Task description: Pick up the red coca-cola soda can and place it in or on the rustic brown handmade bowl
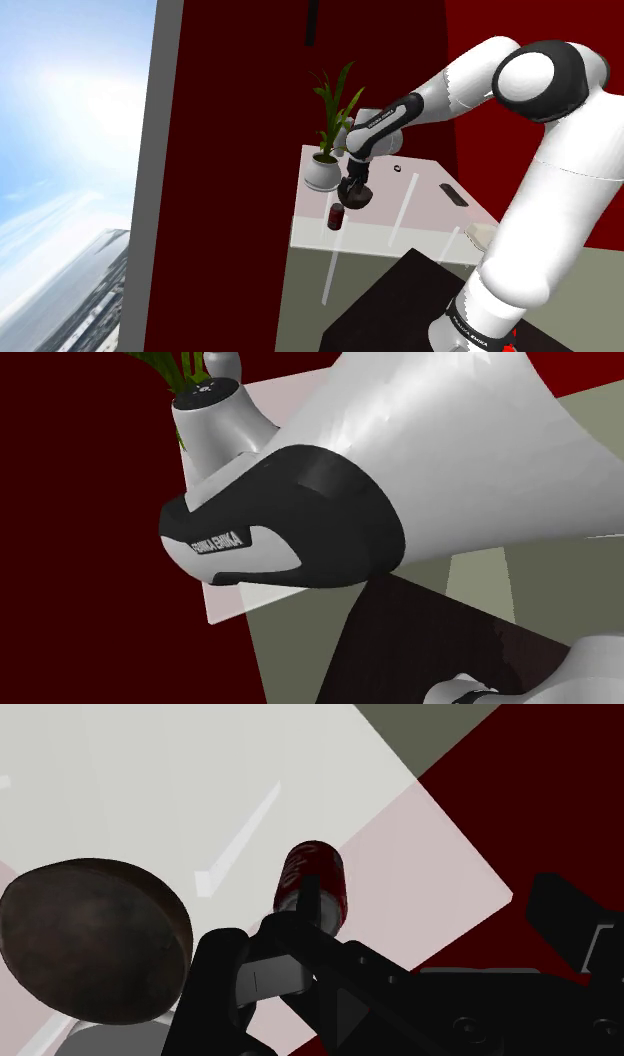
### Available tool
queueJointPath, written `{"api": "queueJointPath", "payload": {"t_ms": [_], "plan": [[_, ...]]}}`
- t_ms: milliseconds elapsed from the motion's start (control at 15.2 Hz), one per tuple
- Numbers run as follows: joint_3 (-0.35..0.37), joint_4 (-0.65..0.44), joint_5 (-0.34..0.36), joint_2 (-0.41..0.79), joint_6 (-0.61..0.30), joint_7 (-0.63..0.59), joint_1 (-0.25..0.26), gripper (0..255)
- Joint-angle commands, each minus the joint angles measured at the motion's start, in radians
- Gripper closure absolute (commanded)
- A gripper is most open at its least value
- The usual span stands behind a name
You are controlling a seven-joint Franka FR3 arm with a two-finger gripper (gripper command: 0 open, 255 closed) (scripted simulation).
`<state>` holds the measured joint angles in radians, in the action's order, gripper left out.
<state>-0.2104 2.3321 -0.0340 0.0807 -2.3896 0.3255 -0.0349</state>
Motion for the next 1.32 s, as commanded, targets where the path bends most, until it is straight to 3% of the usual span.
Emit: {"api": "queueJointPath", "payload": {"t_ms": [0,594,1254], "plan": [[-0.002,-0.051,-0.03,0.091,-0.042,0.034,-0.011,0],[0.033,-0.314,-0.126,0.436,-0.134,0.129,-0.082,0],[0.052,-0.331,-0.147,0.522,-0.203,0.144,-0.096,0]]}}
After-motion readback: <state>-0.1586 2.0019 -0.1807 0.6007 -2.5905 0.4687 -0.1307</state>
